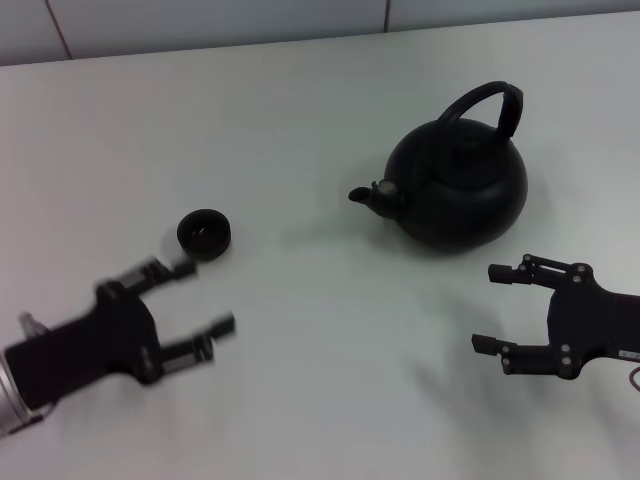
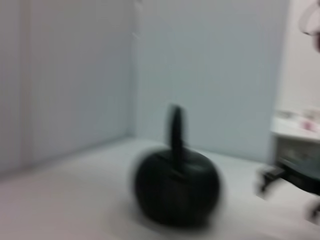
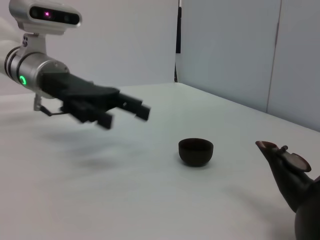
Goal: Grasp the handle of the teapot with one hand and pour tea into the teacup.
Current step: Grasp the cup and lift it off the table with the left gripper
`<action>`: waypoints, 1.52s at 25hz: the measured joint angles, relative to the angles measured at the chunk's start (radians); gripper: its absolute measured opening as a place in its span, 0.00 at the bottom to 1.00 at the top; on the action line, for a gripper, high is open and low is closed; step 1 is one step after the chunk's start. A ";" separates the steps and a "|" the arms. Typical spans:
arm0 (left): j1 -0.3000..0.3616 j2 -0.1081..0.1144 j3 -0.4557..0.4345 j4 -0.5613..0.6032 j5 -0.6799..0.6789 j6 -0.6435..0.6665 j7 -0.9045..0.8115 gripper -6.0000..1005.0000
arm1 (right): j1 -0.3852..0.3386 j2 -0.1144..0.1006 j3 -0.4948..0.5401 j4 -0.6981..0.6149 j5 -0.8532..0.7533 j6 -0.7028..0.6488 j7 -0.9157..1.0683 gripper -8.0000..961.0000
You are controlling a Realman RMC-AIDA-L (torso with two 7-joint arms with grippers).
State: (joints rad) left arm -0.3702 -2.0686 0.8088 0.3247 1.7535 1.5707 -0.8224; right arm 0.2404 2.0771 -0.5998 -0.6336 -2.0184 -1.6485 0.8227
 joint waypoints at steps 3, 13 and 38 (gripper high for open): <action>-0.002 -0.002 -0.044 -0.020 -0.007 -0.004 0.038 0.84 | 0.006 0.001 0.001 0.010 0.002 0.004 -0.001 0.86; 0.001 -0.002 -0.332 -0.202 -0.076 -0.064 0.353 0.84 | 0.022 0.001 0.002 0.011 0.004 0.010 -0.001 0.86; -0.073 -0.006 -0.233 -0.231 -0.066 -0.304 0.361 0.82 | 0.032 0.003 0.002 0.011 0.005 0.016 0.005 0.86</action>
State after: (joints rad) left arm -0.4430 -2.0744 0.5755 0.0936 1.6871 1.2668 -0.4611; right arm 0.2726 2.0796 -0.5982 -0.6221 -2.0139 -1.6320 0.8273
